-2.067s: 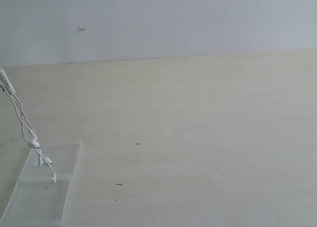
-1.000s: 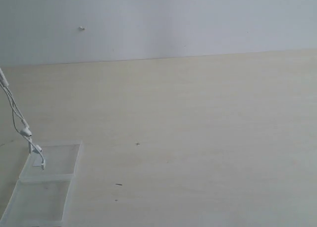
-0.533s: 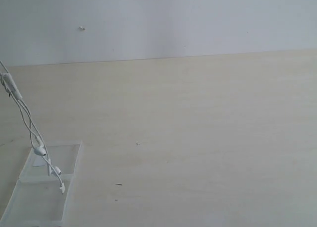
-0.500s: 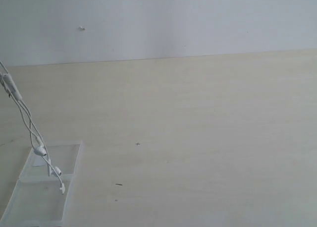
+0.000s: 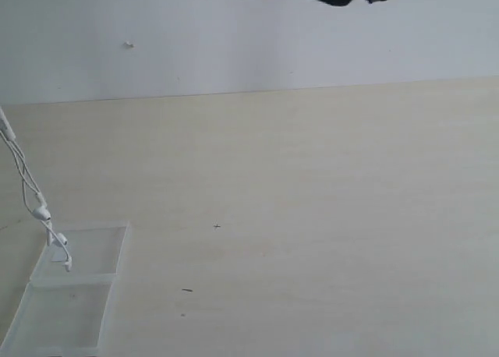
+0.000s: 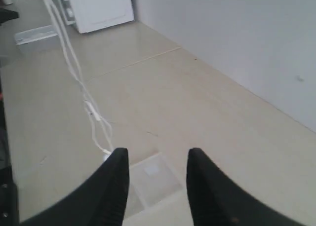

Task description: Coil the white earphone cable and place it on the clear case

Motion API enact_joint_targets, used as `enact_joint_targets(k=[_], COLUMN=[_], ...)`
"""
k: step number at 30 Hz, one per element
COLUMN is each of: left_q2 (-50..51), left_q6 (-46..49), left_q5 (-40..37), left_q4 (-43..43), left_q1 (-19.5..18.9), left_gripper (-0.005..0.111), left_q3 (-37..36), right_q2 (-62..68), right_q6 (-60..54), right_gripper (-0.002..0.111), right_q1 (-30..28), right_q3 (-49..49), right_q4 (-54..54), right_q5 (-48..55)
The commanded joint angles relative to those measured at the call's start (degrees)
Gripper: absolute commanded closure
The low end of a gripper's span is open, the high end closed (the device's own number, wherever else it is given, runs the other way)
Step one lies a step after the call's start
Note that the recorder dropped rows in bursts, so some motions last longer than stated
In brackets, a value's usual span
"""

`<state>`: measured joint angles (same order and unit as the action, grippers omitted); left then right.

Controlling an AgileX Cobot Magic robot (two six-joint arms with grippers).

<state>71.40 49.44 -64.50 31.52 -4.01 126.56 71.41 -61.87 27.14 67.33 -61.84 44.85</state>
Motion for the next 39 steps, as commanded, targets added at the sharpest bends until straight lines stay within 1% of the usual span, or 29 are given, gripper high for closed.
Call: enact_joint_targets(k=[1, 9, 12, 17, 19, 21, 23, 30, 35, 39], left_q2=[0.36, 0.36, 0.36, 0.36, 0.36, 0.36, 0.36, 0.36, 0.36, 0.36], left_q6=[0.25, 0.26, 0.26, 0.26, 0.26, 0.26, 0.26, 0.26, 0.26, 0.26], left_q5=[0.34, 0.34, 0.34, 0.34, 0.34, 0.34, 0.34, 0.34, 0.34, 0.34], left_q4=[0.34, 0.19, 0.19, 0.19, 0.19, 0.19, 0.19, 0.22, 0.22, 0.22], left_q1=[-0.05, -0.05, -0.05, -0.05, -0.05, -0.05, -0.05, -0.05, -0.05, -0.05], left_gripper=[0.107, 0.107, 0.107, 0.107, 0.107, 0.107, 0.107, 0.107, 0.107, 0.107], left_q3=[0.23, 0.23, 0.23, 0.23, 0.23, 0.23, 0.23, 0.23, 0.23, 0.23], right_q2=[2.83, 9.11, 10.94, 13.5, 14.07, 14.59, 15.35, 19.66, 22.71, 24.59], right_q6=[-6.68, -22.44, -25.59, -32.05, -35.75, -39.2, -39.48, -39.48, -36.7, -36.53], right_gripper=[0.068, 0.068, 0.068, 0.059, 0.058, 0.058, 0.058, 0.058, 0.058, 0.058], right_q1=[3.62, 9.97, 12.34, 14.9, 15.87, 16.98, 18.16, 20.79, 21.36, 23.5], right_q3=[0.57, 0.57, 0.57, 0.57, 0.57, 0.7, 1.65, 6.71, 13.19, 15.55], right_q4=[-9.32, -23.3, -26.43, -34.01, -38.1, -38.1, -38.1, -38.1, -38.1, -38.1], right_q5=[-1.9, -2.8, -3.33, -3.69, -4.48, -6.35, -8.83, -11.12, -10.7, -11.26])
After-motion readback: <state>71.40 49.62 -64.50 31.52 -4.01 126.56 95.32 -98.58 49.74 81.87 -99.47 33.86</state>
